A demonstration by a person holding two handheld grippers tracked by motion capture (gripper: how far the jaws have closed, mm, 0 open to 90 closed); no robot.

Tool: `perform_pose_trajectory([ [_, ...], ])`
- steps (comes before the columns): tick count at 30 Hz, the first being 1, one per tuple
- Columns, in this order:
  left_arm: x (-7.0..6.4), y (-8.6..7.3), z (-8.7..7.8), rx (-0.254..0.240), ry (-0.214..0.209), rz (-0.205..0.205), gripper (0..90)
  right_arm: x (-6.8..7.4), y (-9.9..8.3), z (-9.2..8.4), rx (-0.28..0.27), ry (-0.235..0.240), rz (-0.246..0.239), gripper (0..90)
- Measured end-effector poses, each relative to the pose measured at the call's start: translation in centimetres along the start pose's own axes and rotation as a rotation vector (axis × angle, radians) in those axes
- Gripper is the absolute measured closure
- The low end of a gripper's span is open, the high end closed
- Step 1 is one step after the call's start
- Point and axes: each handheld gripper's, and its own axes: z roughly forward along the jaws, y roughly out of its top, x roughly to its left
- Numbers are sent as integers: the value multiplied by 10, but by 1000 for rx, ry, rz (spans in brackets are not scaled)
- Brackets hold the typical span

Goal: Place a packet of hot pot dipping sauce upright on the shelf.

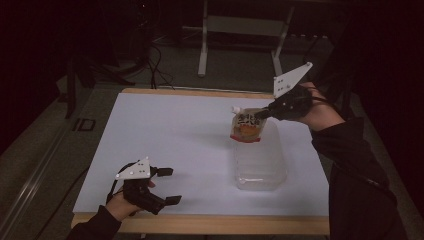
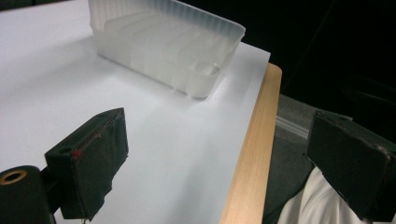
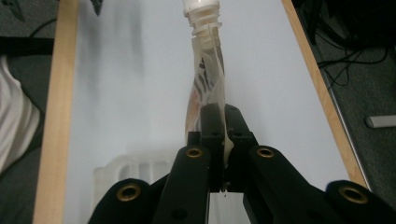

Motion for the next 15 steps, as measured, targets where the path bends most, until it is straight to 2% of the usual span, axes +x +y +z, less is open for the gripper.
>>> perform_pose_trajectory([
  [4, 6, -10, -1, -1, 14, -36, 43, -14, -9, 5, -6, -16, 14, 898],
  [8, 9, -13, -2, 0, 25, -47, 43, -24, -18, 11, -1, -37, 35, 898],
  [11, 10, -15, -2, 1, 34, -45, 43, -32, -25, 17, 0, -54, 27, 897],
  [15, 10, -16, -2, 3, 29, -50, 43, -40, -33, 26, 6, -64, 40, 897],
])
